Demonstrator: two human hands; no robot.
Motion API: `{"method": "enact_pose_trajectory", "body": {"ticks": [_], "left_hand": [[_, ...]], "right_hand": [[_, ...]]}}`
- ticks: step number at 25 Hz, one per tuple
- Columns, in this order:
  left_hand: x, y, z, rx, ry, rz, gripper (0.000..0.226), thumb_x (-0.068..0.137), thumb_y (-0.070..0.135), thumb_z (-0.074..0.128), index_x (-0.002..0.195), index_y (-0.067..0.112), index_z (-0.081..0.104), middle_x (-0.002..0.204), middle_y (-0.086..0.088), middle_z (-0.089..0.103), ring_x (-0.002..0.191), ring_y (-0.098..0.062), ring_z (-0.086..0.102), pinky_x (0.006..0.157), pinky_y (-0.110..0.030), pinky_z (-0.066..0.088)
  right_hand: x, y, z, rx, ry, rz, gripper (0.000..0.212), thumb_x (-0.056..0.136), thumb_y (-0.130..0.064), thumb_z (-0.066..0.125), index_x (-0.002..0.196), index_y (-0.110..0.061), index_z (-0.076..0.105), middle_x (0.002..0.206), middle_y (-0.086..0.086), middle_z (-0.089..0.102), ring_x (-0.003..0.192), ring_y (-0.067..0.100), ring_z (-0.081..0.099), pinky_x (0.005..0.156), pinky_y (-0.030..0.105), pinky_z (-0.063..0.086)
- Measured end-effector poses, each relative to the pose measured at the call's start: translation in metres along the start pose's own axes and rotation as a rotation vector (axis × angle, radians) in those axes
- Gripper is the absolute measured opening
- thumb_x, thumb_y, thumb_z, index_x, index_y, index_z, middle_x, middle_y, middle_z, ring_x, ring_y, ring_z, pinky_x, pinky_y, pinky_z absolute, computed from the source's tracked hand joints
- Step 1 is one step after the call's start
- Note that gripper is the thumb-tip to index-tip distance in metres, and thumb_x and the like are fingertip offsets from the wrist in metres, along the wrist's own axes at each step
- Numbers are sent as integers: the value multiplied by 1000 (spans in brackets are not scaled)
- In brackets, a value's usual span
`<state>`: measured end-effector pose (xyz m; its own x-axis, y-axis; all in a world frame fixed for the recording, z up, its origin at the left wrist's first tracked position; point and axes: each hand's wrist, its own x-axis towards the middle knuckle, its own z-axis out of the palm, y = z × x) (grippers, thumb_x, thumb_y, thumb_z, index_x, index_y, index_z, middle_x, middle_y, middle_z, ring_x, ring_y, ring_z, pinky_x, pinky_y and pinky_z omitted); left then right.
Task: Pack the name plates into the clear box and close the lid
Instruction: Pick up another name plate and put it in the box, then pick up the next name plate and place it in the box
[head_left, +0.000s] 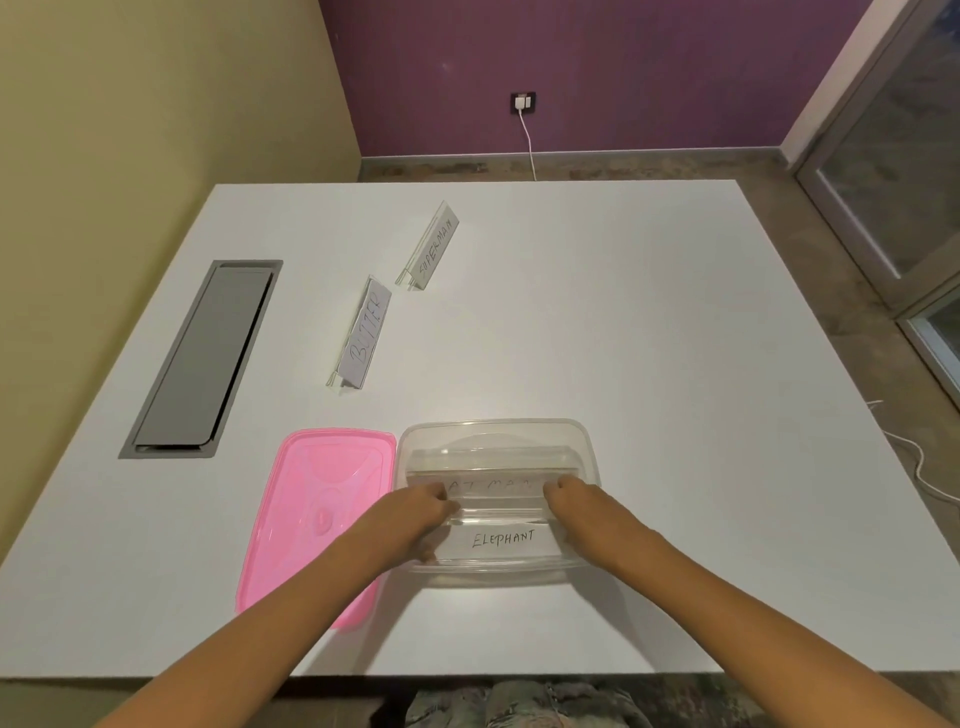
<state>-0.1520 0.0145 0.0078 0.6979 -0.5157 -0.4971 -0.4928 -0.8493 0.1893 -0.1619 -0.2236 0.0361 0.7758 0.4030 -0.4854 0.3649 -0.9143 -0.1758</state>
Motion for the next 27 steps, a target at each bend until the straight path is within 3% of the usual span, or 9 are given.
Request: {"method": "enact_pose_trajectory", "body": {"ticks": [3, 5, 10, 13, 15, 18, 20, 24, 27], "left_hand": [[3, 2, 1, 37, 34, -6, 45, 85, 4, 56, 129, 15, 52, 120, -7, 58, 106, -29, 59, 79, -37, 48], [3, 4, 1, 63, 46, -8, 42, 85, 5, 54, 125, 15, 55, 118, -6, 59, 105, -28, 60, 77, -37, 49], [0, 8, 2, 45, 70, -29, 35, 89, 14, 52, 124, 17, 55, 119, -4, 59, 107, -27, 59, 76, -37, 50], [-11, 12, -7, -78, 402, 37, 19, 87, 14, 58, 104, 13, 68, 96, -4, 68, 91, -27, 63, 68, -33, 52], [-14, 6, -11, -93, 658, 52, 8, 81, 10, 66, 88, 12, 70, 78, -2, 68, 73, -24, 61, 60, -30, 49], [-7, -20, -25, -217, 908, -175, 10, 87, 13, 61, 95, 15, 66, 87, 0, 65, 81, -21, 55, 71, -29, 44], [4, -48, -34, -351, 965, -416, 18, 89, 12, 58, 106, 13, 62, 102, -5, 63, 96, -24, 53, 82, -35, 45], [30, -102, -44, -463, 788, -831, 41, 86, 6, 61, 126, 1, 50, 125, -23, 50, 113, -38, 47, 91, -47, 47], [49, -124, -48, -576, 659, -931, 52, 84, 10, 66, 129, -5, 44, 130, -26, 44, 118, -41, 46, 92, -50, 45]], "right_hand": [[2, -4, 6, -36, 15, 1, 35, 82, 14, 42, 91, -17, 30, 65, 0, 15, 74, 25, 40, 55, 31, 32], [3, -6, 9, -32, 22, 5, 37, 83, 14, 43, 93, -18, 29, 64, -1, 13, 75, 23, 40, 63, 32, 33], [2, -9, 13, -30, 60, 54, 34, 80, 13, 45, 89, -17, 31, 63, 0, 16, 74, 23, 40, 64, 32, 33], [-2, -14, 10, -20, 112, 92, 25, 79, 9, 45, 90, -13, 43, 67, 6, 38, 73, 29, 50, 61, 31, 33], [-6, -15, 5, 63, 247, 113, 27, 79, 5, 46, 98, -13, 53, 88, 4, 60, 80, 28, 59, 58, 29, 37], [-4, -15, -3, 136, 544, 97, 36, 75, 5, 59, 104, -16, 59, 100, 1, 63, 84, 24, 60, 57, 35, 51], [6, -11, -8, 165, 662, 117, 44, 70, 4, 68, 109, -15, 59, 106, 4, 62, 90, 24, 60, 64, 35, 54], [37, 3, -15, 158, 657, 139, 44, 83, -8, 65, 124, -15, 54, 124, 7, 57, 111, 26, 56, 94, 36, 45], [55, 11, -11, 162, 571, 147, 41, 88, -6, 57, 128, -16, 53, 127, 5, 58, 117, 24, 53, 97, 34, 42]]}}
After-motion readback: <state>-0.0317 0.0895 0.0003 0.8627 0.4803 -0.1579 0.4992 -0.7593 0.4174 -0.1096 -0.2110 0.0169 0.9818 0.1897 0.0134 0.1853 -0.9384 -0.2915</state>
